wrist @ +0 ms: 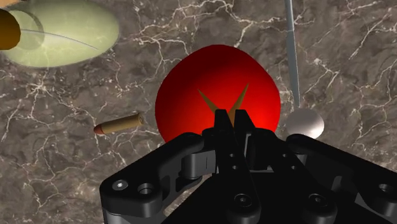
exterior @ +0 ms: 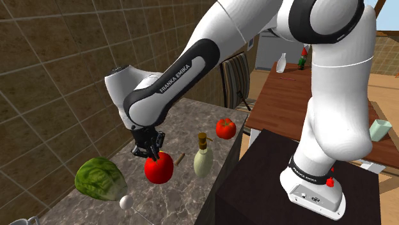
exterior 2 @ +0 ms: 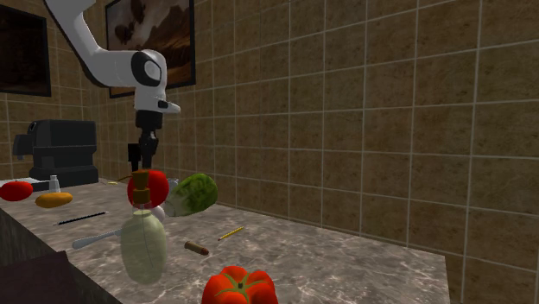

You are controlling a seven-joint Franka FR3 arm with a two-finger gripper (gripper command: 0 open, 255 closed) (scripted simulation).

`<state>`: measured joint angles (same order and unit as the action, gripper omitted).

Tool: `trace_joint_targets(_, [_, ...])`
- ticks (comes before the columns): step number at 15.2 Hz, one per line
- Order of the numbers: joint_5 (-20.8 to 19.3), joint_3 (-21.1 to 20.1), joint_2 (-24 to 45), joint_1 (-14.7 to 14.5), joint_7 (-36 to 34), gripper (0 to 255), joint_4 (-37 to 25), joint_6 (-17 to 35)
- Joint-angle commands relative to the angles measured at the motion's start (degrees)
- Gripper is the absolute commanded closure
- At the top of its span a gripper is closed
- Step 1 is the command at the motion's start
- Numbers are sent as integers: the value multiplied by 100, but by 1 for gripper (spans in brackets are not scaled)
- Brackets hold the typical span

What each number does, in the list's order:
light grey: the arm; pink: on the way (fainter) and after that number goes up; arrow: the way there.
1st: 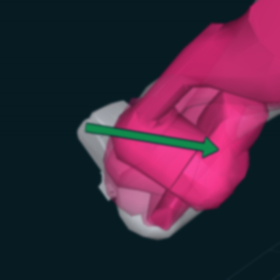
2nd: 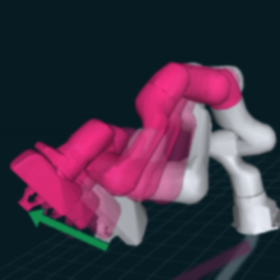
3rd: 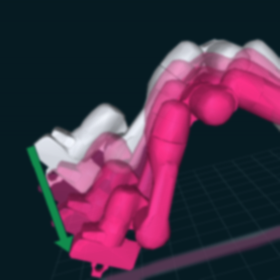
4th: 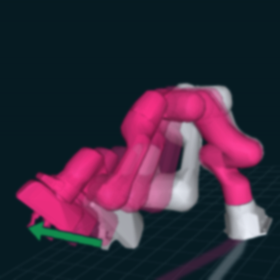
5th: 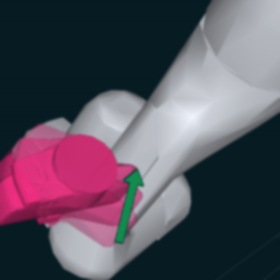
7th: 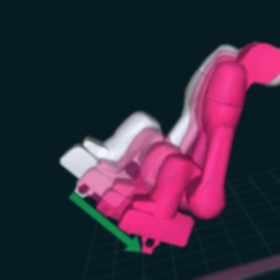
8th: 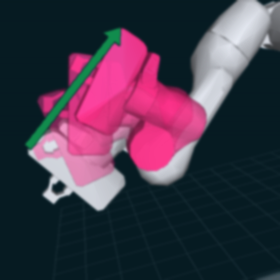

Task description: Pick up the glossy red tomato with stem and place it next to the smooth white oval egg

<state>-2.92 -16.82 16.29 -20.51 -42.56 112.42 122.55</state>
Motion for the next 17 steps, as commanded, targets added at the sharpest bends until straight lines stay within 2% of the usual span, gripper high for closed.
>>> trace_joint_targets(1, [-31, 7, 85, -16, -27, 255, 53, 141])
trace_joint_targets(17, [-317, 146, 898, -124, -185, 255, 265, 1137])
